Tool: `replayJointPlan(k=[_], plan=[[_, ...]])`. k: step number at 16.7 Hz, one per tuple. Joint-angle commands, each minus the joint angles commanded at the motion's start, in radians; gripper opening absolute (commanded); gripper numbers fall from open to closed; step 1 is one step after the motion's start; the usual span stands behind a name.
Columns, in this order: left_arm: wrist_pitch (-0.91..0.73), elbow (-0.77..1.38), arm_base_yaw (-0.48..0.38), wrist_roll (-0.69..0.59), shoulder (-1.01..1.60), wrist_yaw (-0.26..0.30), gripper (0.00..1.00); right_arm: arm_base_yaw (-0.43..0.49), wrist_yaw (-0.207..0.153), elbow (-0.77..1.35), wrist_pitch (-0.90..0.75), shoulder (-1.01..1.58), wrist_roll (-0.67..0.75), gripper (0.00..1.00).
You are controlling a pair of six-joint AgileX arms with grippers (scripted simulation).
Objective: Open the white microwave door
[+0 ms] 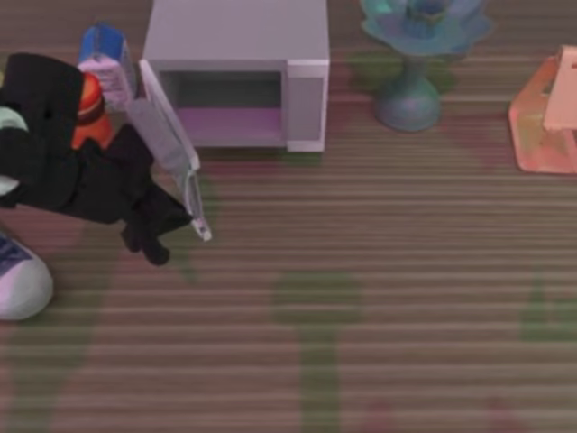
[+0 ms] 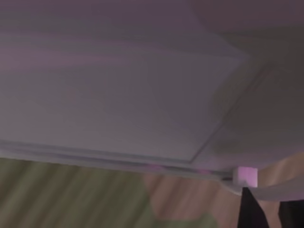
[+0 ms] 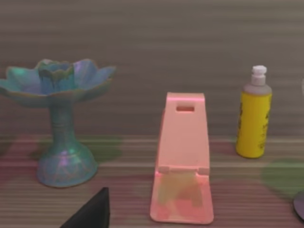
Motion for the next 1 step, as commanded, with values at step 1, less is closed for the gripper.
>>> replayJointPlan(k=[1], plan=[[0.000, 0.000, 0.000, 0.000, 0.000, 0.000, 0.00, 0.000, 0.000, 0.000, 0.000, 0.000, 0.000, 1.00]])
